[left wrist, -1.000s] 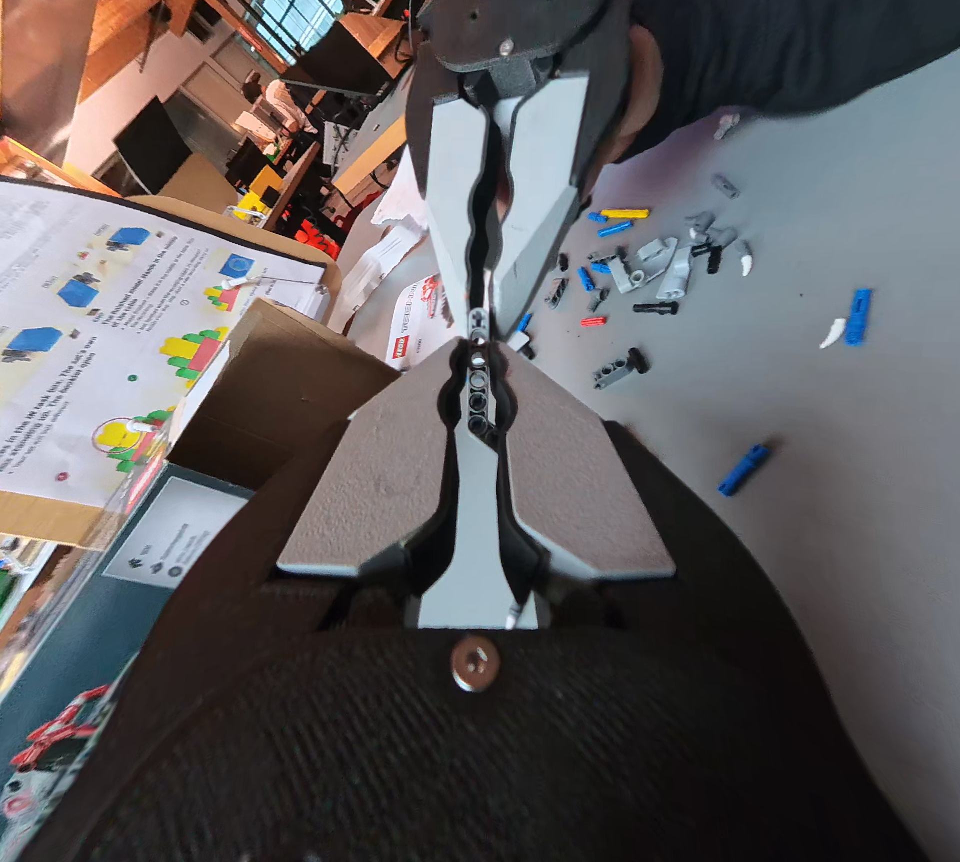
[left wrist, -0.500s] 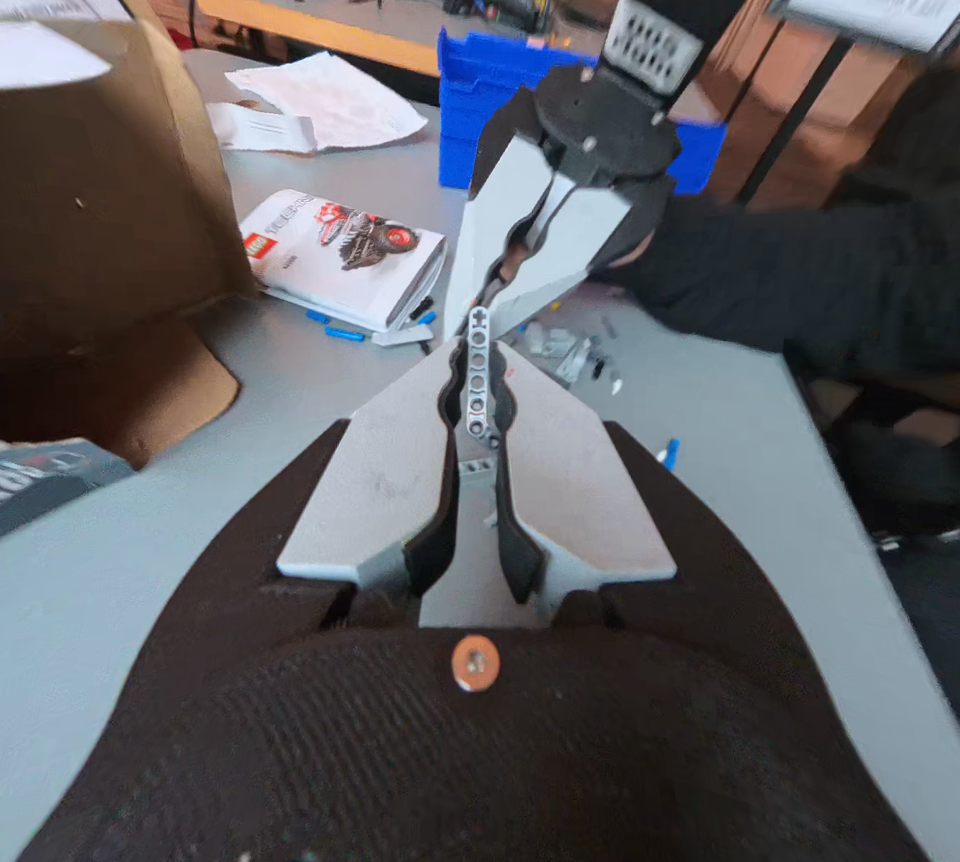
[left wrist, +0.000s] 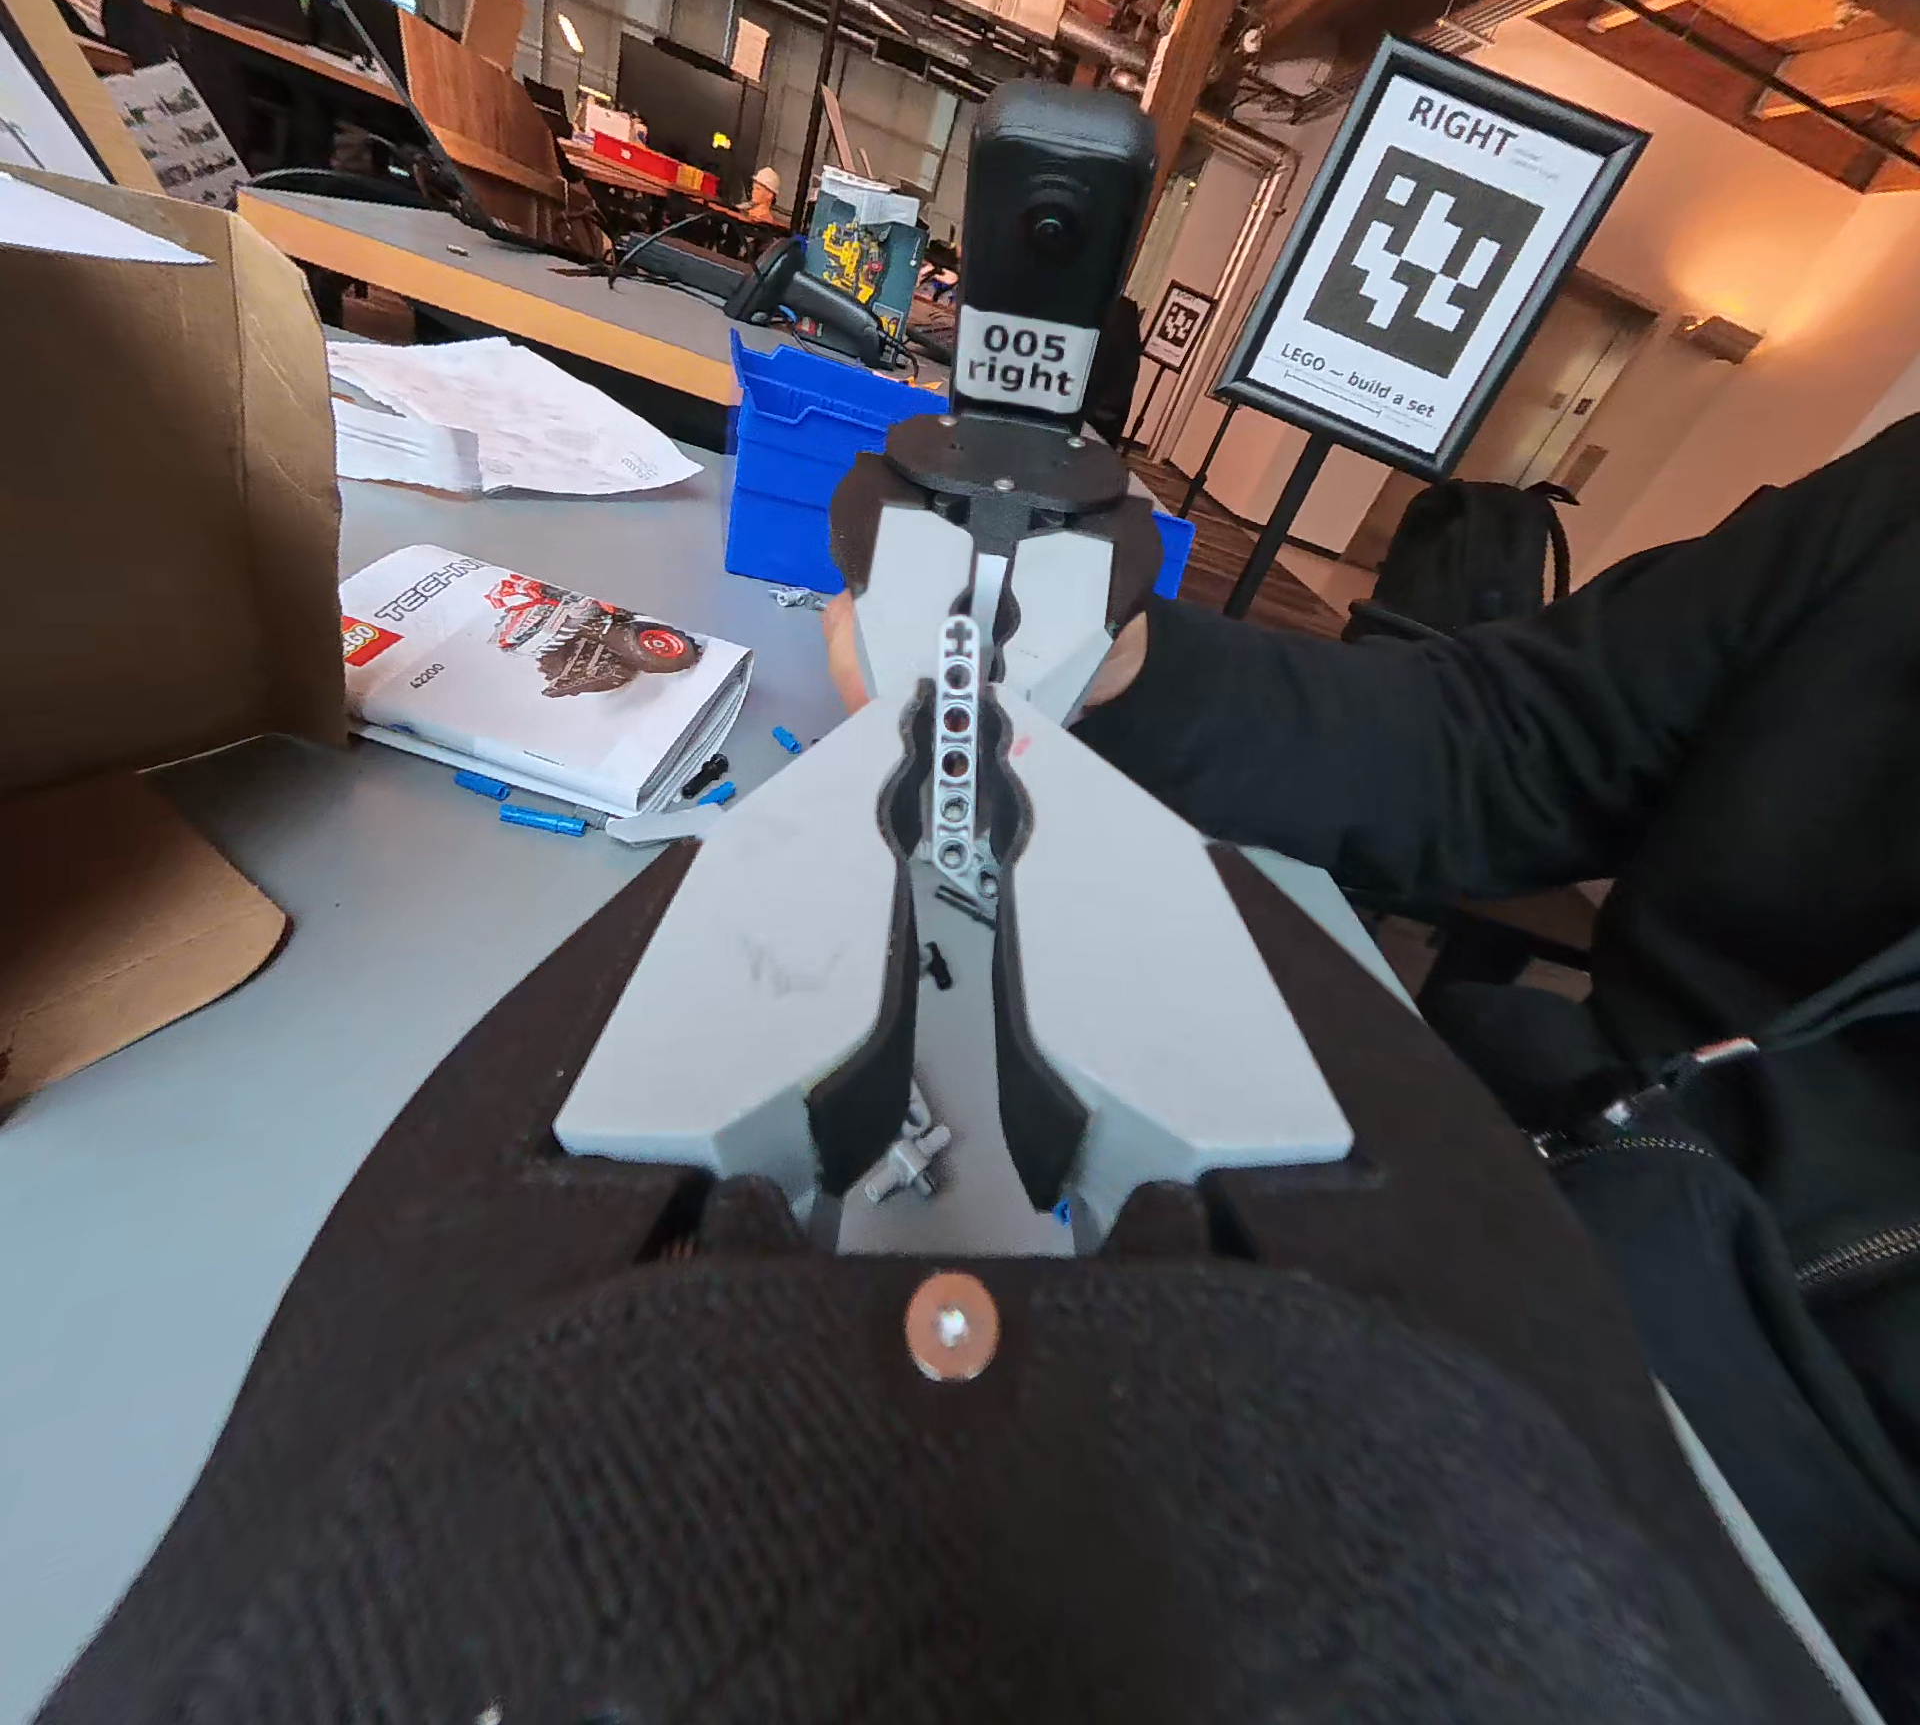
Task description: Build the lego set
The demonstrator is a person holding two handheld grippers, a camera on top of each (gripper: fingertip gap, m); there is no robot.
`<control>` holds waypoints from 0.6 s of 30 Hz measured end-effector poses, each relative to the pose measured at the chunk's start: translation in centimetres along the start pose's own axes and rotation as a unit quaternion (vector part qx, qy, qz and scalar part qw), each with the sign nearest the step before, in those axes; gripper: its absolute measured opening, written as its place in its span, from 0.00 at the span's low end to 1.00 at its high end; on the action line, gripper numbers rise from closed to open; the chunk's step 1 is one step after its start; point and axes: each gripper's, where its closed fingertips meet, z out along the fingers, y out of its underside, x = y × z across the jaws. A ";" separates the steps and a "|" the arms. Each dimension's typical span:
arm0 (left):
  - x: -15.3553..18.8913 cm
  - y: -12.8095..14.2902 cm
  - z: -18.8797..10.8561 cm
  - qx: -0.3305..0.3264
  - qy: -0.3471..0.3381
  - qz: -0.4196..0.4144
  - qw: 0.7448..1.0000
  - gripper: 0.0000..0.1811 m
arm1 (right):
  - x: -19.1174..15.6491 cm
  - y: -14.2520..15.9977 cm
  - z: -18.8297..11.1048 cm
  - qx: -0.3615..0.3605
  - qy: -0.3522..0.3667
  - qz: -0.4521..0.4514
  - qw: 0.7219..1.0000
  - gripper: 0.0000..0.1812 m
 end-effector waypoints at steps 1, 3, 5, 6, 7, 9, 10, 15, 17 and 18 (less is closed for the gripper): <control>-0.1 0.0 -0.1 -0.001 -0.003 0.002 1.000 0.03 | 0.0 -0.1 0.1 0.006 -0.001 0.003 1.000 0.00; -0.1 -0.3 0.0 0.002 -0.009 0.007 1.000 0.03 | -0.1 -0.3 0.2 0.017 -0.007 0.013 1.000 0.01; 0.0 -0.3 0.1 -0.001 -0.012 0.011 1.000 0.03 | -0.4 -0.4 0.4 0.023 -0.022 0.025 0.999 0.02; 0.2 -0.3 0.1 0.000 -0.009 0.012 1.000 0.03 | -0.3 -0.3 0.4 0.021 -0.017 0.021 0.999 0.00; 0.2 -0.3 0.2 -0.002 -0.009 0.012 1.000 0.03 | -0.3 -0.3 0.4 0.017 -0.012 0.005 1.000 0.00; 0.0 0.0 -0.1 -0.030 -0.022 0.008 0.999 0.03 | 0.3 0.2 0.3 -0.003 0.017 -0.017 1.000 0.00; -0.4 0.3 -0.5 -0.054 -0.034 0.006 0.998 0.05 | 0.7 0.1 0.2 -0.003 0.031 -0.019 0.999 0.00; -1.2 2.0 -1.1 -0.121 -0.061 0.022 0.991 0.10 | 1.1 0.1 -0.3 -0.005 0.046 -0.035 0.998 0.00; -1.2 2.9 -0.9 -0.144 -0.063 0.018 0.987 0.07 | 1.2 0.5 -0.2 -0.021 0.055 -0.047 0.997 0.00; -1.3 3.0 -1.0 -0.150 -0.066 0.018 0.986 0.06 | 1.2 0.6 -0.1 -0.023 0.058 -0.058 0.996 0.00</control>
